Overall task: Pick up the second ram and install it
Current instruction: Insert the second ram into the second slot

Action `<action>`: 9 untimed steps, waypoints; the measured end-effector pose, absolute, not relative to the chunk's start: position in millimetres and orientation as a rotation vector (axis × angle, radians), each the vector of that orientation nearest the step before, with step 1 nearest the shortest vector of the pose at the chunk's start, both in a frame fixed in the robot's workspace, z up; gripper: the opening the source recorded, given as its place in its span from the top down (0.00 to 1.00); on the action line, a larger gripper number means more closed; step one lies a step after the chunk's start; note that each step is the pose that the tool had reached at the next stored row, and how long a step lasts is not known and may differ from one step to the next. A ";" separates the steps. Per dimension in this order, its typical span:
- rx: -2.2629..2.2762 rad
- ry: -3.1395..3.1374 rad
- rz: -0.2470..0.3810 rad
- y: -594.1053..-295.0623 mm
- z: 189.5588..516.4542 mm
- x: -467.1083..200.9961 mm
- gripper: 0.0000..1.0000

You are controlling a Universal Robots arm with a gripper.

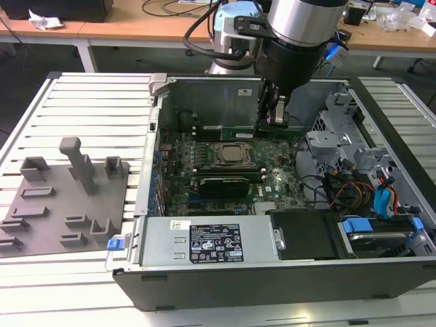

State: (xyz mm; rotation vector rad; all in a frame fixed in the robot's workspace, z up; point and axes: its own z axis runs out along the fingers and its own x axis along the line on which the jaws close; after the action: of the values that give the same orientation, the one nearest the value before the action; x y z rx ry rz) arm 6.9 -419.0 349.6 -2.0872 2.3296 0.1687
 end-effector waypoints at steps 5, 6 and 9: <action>-2.087 2.330 0.169 -419.0 342.4 6.9 0.86; -2.087 2.330 0.169 -419.0 341.1 6.9 0.86; -2.087 2.330 0.169 -419.0 336.1 6.9 0.86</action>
State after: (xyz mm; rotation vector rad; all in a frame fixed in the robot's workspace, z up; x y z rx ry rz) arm 6.9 -419.0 336.1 -2.0872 2.3296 0.1687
